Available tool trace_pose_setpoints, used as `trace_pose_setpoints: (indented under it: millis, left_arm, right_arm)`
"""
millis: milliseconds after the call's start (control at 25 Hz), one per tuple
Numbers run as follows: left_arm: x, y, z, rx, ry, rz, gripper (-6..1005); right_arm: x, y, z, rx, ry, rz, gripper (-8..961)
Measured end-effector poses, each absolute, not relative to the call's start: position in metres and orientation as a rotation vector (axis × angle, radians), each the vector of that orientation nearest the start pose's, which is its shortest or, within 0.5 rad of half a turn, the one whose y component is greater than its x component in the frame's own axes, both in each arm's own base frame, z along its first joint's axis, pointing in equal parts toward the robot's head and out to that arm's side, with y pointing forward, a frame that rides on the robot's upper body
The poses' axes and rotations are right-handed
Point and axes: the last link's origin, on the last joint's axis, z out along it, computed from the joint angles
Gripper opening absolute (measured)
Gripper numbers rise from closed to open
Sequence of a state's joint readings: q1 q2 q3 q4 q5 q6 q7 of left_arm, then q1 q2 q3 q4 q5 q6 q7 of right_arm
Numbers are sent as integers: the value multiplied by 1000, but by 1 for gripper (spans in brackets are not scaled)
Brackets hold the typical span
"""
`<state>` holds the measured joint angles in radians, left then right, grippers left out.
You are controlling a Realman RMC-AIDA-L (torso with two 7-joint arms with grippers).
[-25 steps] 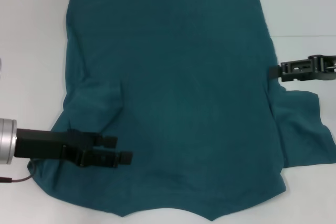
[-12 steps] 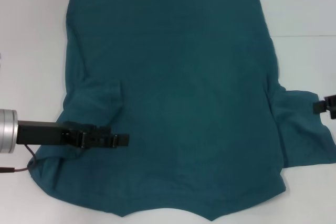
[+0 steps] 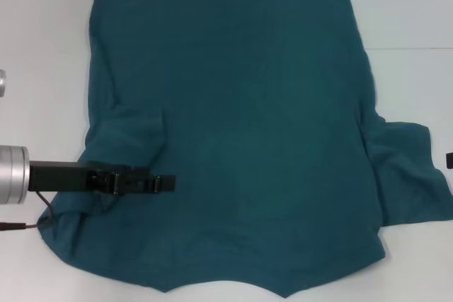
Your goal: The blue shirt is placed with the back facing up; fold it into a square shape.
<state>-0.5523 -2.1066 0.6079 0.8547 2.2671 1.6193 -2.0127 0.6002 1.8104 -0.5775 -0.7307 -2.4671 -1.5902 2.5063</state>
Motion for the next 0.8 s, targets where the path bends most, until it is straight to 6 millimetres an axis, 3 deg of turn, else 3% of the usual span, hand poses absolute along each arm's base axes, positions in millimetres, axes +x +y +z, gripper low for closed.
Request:
trace_pose_setpoints:
  millis: [800]
  left_arm:
    - [-269, 335, 17, -2567, -1356, -498, 859]
  right_arm:
    - [343, 351, 96, -2004, 1907, 205, 757]
